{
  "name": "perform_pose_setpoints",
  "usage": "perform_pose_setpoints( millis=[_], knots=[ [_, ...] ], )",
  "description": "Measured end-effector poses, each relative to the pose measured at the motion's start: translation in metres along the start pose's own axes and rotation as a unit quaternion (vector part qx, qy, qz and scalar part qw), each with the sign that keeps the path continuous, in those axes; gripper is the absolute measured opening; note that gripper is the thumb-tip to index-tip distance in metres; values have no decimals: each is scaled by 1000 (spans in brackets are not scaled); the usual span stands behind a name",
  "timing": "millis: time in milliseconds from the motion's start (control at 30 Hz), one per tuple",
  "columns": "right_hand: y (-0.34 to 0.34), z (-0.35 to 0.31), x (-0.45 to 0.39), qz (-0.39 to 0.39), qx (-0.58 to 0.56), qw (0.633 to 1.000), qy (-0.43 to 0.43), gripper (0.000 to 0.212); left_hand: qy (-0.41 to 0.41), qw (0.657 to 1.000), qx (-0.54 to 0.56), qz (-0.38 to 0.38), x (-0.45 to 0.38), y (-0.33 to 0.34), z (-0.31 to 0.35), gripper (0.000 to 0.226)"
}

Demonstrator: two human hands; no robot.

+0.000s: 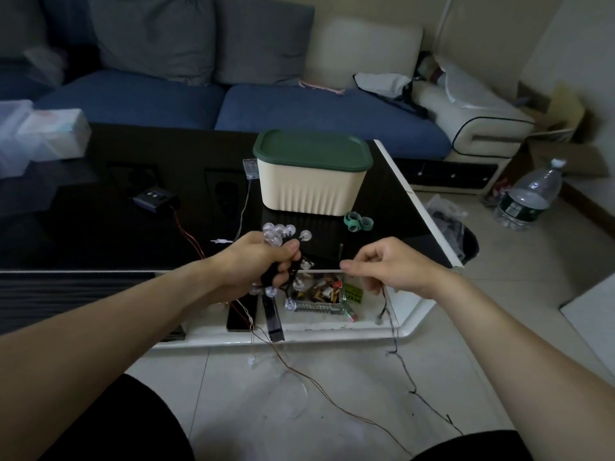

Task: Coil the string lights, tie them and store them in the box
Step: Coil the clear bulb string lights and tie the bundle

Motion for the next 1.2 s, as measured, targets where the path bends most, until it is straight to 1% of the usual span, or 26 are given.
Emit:
perform_pose_setpoints(
  millis=[67,133,200,267,333,433,467,500,567,633,667,733,833,900,933,1033,1067,1133,1167,1200],
  knots=[
    [-6,4,1,34,15,999,-11,30,-29,997,38,64,-1,-1,-2,26],
    [-11,9,0,51,18,998,-17,30,-55,987,92,124,-3,-2,-2,27],
    [-15,12,-1,52,23,998,-10,28,-74,973,151,161,-4,-6,-1,29],
    [-16,15,-1,48,48,998,14,28,-79,960,197,182,-3,-12,2,31],
    [-14,16,2,14,82,995,46,29,-72,949,238,193,-2,-17,5,32],
    [-8,18,8,-84,55,990,101,30,-63,938,276,200,-2,-23,5,28],
    [-7,19,9,-100,58,987,111,33,-62,934,287,205,-3,-23,5,26],
    [-5,18,9,-97,72,987,110,36,-60,931,294,209,-5,-24,4,25],
    [1,12,5,-53,93,992,69,39,-50,935,297,188,-5,-22,4,23],
    [8,-2,5,-2,106,994,9,38,-49,942,299,143,-4,-18,5,18],
    [11,-12,6,8,121,992,-20,38,-48,945,296,130,-3,-16,5,15],
    [19,-27,10,-13,150,987,-46,41,-38,949,285,125,-3,-13,5,11],
    [36,-42,17,-81,177,980,-32,42,-26,943,305,131,-5,-7,8,13],
    [48,-48,19,-104,191,976,-30,40,-24,936,328,126,-3,-4,11,16],
    [54,-51,20,-115,196,973,-33,39,-19,938,327,114,-1,-3,13,18],
    [68,-56,24,-158,226,960,-47,39,6,953,300,46,6,0,17,36],
    [72,-57,25,-168,236,956,-51,38,1,957,289,22,9,1,18,35],
    [74,-58,25,-175,241,953,-62,37,-14,966,255,-28,11,4,15,16],
    [74,-60,25,-173,235,954,-70,35,-21,970,233,-59,11,5,12,13],
    [71,-60,24,-164,221,958,-78,32,-29,974,208,-88,12,7,10,17]
  ],
)
Point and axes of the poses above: each hand's wrist, its own x-axis away from the middle knuckle, its own y-axis out of the palm, z = x × y, the point moved 1 cm from there along -x, towards the middle knuckle, and after that the axes turned 3 degrees about -x, right-handed, at the moved point
